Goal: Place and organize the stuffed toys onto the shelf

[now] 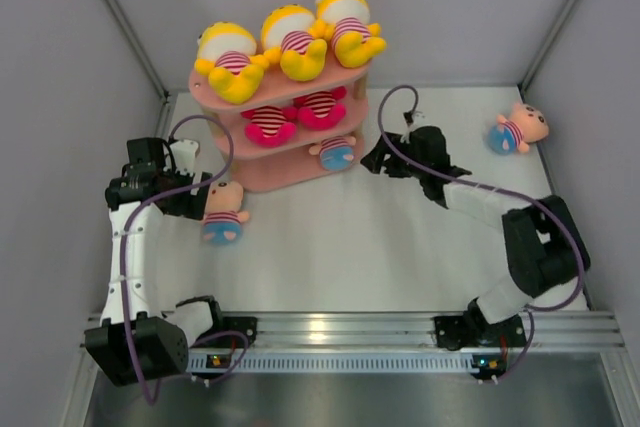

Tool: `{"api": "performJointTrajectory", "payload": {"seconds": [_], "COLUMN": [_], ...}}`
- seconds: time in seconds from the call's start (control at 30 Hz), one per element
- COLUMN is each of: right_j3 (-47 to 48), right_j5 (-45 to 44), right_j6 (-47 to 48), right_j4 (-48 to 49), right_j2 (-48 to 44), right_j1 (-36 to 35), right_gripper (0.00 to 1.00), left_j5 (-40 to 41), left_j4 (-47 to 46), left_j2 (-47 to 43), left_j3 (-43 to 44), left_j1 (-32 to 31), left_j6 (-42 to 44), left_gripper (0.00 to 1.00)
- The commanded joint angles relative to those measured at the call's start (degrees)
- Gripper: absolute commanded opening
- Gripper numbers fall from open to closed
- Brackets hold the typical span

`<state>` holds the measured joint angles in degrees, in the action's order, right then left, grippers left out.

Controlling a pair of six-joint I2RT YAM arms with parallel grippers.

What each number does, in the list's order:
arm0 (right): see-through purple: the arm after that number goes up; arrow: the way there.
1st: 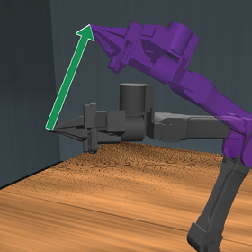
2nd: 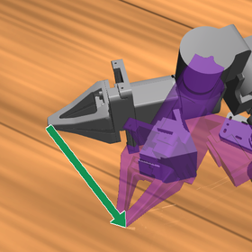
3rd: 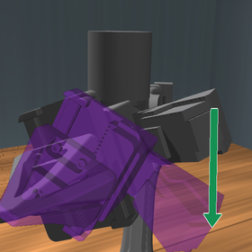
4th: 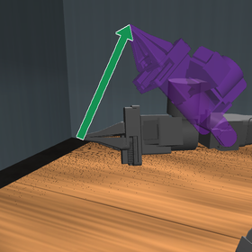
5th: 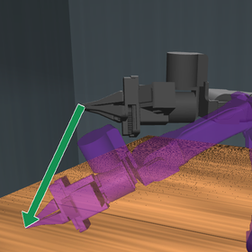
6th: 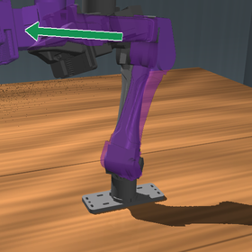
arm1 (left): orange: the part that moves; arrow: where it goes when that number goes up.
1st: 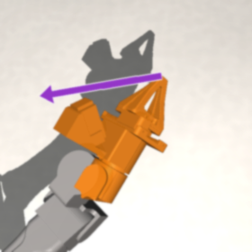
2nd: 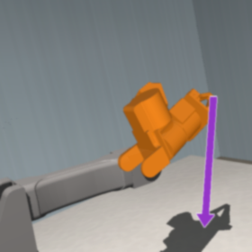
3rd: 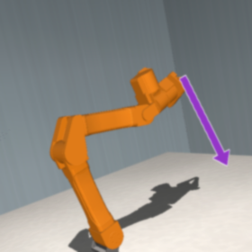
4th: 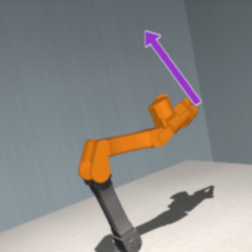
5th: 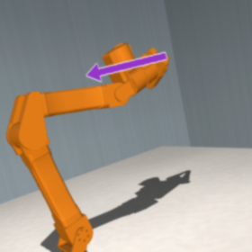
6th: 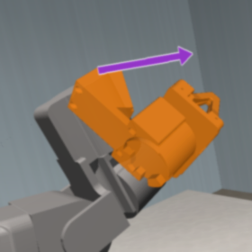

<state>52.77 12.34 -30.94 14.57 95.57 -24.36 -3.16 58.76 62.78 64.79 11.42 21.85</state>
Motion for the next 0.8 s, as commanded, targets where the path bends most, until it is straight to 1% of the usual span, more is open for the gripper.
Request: {"api": "performJointTrajectory", "payload": {"seconds": [0.0, 0.03, 0.1, 0.13, 0.17, 0.2, 0.27, 0.3, 0.37, 0.4, 0.43, 0.47, 0.5, 0.57, 0.6, 0.77], "right_j3": [-2.93, -4.59, -6.18, -7.24, -7.51, -7.6, -7.16, -6.03, -3.66, -2.25, 0.81, 2.32, 5.81, 9.44, 12.15, 16.48], "right_j5": [-0.39, -0.39, -1.69, -2.23, -2.23, -1.01, 0.4, 1.97, 3.3, 3.57, 3.66, 3.66, 3.31, 3.3, 3.92, 4.27], "right_j6": [2.46, 2.9, 3.6, 3.6, 3.34, 3.08, 1.42, 0.54, -1.75, -2.63, -3.94, -4.39, -4.65, -4.83, -5.01, -6.06], "right_j4": [-1.64, -4.34, -6.3, -7.44, -8.49, -8.42, -6.67, -5.87, -5.08, -4.73, -4.38, -3.85, -4.02, -4.46, -4.55, -2.79], "right_j2": [-14.23, -16.27, -20.83, -21.73, -22.26, -21.92, -18.95, -17.36, -13.41, -9.13, -6.91, -4.71, -0.6, 5.12, 6.81, 14.54], "right_j1": [4.66, 8.5, 13.35, 18.94, 22.22, 29.65, 36.1, 41.79, 46.48, 48.25, 50.88, 51.77, 52.48, 52.49, 52.48, 52.48], "right_gripper": [0.74, 0.75, 0.76, 0.78, 0.79, 0.79, 0.81, 0.82, 0.83, 0.83, 0.83, 0.83, 0.83, 0.83, 0.83, 0.82], "left_j5": [-0.45, -0.45, -0.53, -0.71, -0.8, -0.8, -0.62, -0.36, -0.01, 0.17, 0.17, 0.43, 0.52, 1.05, 1.14, 1.93], "left_j4": [-0.49, -0.49, -0.49, -0.58, -0.58, -0.58, -0.49, -0.49, -0.49, -0.49, -0.49, -0.49, -0.49, -0.49, -0.49, -0.4], "left_j2": [-0.38, -0.38, -0.38, -0.38, -0.38, -0.29, -0.29, -0.29, -0.29, -0.29, -0.29, -0.29, -0.03, 0.41, 0.5, 1.99], "left_j3": [-0.2, -0.28, -0.37, -0.46, -0.46, -0.46, -0.37, -0.28, -0.02, 0.07, 0.16, 0.24, 0.33, 0.51, 0.59, 1.03], "left_j1": [0.01, 0.01, 0.01, 0.01, 0.01, 0.01, 0.01, 0.01, 0.01, 0.01, 0.01, 0.01, 0.01, 0.01, 0.01, -0.08], "left_j6": [0.22, 0.21, 0.13, 0.13, 0.13, 0.21, 0.13, 0.21, 0.3, 0.13, 0.21, 0.13, 0.04, -0.14, -0.14, -0.58], "left_gripper": [0.94, 0.94, 0.94, 0.94, 0.94, 0.94, 0.94, 0.94, 0.94, 0.94, 0.94, 0.94, 0.94, 0.94, 0.94, 0.94]}}
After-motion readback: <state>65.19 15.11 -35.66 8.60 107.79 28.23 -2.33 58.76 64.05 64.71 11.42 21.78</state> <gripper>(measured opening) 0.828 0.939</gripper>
